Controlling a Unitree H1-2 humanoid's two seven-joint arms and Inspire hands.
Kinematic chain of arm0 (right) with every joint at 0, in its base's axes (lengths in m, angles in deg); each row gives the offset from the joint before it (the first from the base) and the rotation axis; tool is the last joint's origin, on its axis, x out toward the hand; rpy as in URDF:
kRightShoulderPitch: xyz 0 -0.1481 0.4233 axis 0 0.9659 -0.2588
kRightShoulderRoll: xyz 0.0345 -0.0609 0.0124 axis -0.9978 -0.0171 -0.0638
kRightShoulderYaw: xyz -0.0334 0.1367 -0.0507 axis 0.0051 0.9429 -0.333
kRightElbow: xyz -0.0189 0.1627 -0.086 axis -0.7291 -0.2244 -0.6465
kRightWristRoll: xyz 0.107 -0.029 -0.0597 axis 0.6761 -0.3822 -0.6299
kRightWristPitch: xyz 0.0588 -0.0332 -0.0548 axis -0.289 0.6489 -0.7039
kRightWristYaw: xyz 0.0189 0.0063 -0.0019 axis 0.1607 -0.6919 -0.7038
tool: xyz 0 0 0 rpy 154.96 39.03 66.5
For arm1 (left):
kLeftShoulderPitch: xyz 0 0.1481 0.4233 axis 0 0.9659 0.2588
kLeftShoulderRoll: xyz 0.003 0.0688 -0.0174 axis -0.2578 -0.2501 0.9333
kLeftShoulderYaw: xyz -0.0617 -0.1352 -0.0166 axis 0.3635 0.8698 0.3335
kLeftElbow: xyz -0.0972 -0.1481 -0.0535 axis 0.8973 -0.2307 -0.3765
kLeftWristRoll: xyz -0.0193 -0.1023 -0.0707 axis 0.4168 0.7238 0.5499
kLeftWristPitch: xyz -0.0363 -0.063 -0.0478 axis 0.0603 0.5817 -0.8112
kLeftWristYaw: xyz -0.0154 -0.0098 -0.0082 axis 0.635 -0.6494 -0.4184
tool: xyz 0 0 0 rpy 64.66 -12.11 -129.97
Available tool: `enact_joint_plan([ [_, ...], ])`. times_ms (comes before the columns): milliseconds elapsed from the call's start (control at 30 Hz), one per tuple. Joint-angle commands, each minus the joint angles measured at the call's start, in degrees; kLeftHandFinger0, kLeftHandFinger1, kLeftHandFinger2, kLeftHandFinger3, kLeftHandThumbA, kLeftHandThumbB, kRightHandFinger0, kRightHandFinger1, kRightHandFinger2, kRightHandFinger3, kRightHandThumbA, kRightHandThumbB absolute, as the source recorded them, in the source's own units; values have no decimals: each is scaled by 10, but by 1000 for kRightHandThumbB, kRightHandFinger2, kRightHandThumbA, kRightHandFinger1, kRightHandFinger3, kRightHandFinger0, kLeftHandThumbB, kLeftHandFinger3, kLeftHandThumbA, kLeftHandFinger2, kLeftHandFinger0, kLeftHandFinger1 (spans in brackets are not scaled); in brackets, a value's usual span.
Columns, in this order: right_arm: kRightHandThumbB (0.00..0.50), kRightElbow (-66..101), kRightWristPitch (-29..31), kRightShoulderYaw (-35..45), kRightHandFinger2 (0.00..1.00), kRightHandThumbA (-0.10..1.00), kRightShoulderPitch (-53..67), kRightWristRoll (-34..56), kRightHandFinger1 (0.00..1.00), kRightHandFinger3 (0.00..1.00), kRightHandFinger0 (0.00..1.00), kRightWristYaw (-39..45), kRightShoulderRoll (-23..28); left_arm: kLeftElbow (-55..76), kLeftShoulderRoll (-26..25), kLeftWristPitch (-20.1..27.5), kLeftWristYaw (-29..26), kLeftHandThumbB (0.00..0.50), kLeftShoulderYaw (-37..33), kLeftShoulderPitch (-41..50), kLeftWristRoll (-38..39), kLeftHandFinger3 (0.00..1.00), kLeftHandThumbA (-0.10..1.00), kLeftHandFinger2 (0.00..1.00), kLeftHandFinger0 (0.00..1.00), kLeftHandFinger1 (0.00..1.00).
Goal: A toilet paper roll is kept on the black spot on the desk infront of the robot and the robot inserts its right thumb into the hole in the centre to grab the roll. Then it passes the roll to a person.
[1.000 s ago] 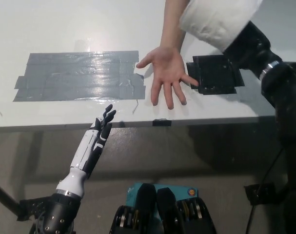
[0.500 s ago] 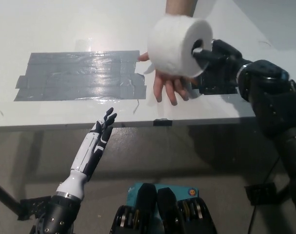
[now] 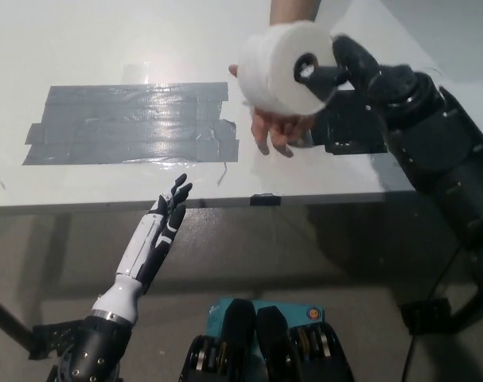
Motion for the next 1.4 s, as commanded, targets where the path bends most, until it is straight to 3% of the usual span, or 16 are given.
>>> enact_joint_plan([
  [0,209,-1,61,-20,1000,-100,-57,-74,819,853,413,-11,-9,21,-7,1,8,128,2,-21,1,1000,978,1000,1000,1000],
  [33,207,-2,60,-22,969,-100,-58,-78,831,822,466,-7,-9,20,-7,1,8,128,2,-21,1,1000,976,1000,1000,1000],
  [67,265,-1,46,-34,1000,18,-62,-88,1000,1000,751,10,-7,21,-6,1,8,134,2,-21,3,1000,972,1000,1000,1000],
  [100,327,6,23,-40,1000,275,-70,-82,1000,1000,1000,67,1,21,-7,-2,10,129,2,-25,3,1000,967,1000,1000,1000],
  [133,397,8,14,-43,1000,384,-75,-72,1000,1000,1000,120,10,22,-7,-3,11,128,2,-25,2,1000,966,1000,1000,1000],
  [167,420,5,9,-49,1000,408,-79,-73,1000,1000,1000,143,14,22,-8,-4,12,128,2,-25,3,1000,966,1000,1000,1000],
  [200,493,8,7,-59,1000,492,-82,-80,1000,1000,1000,162,22,24,-8,-7,14,128,2,-27,3,1000,964,1000,1000,1000],
  [233,500,14,1,-67,1000,589,-83,-88,1000,1000,1000,172,29,24,-9,-7,15,126,2,-27,3,1000,963,1000,1000,1000],
  [333,500,27,-10,-75,1000,638,-86,-94,1000,1000,1000,196,44,27,-9,-12,17,129,2,-27,5,1000,956,1000,1000,1000],
  [867,500,99,-29,-45,1000,646,-73,-114,1000,1000,1000,243,99,29,-10,-20,19,130,-1,-34,4,1000,922,1000,1000,1000],
  [933,500,164,-61,-7,1000,609,-70,-96,1000,1000,1000,242,117,30,-10,-25,18,132,0,-38,0,1000,924,1000,1000,1000],
  [1000,436,242,-70,38,1000,496,-51,-75,1000,1000,1000,231,130,27,-9,-21,17,122,1,-42,2,1000,918,1000,1000,1000],
  [1067,470,329,-89,43,1000,680,-42,-96,1000,1000,1000,240,158,23,-9,-18,17,121,2,-46,3,1000,915,1000,1000,1000],
  [1167,435,496,-114,96,1000,712,1,-61,1000,1000,1000,253,188,15,-10,-14,14,125,5,-62,2,1000,921,1000,1000,1000],
  [1233,448,598,-129,117,1000,793,37,-65,1000,1000,1000,256,198,13,-9,-15,12,129,6,-67,3,1000,933,1000,1000,1000],
  [1367,442,739,-129,149,1000,819,136,-39,1000,1000,1000,245,195,11,-7,-11,8,132,8,-63,2,1000,944,1000,1000,1000],
])
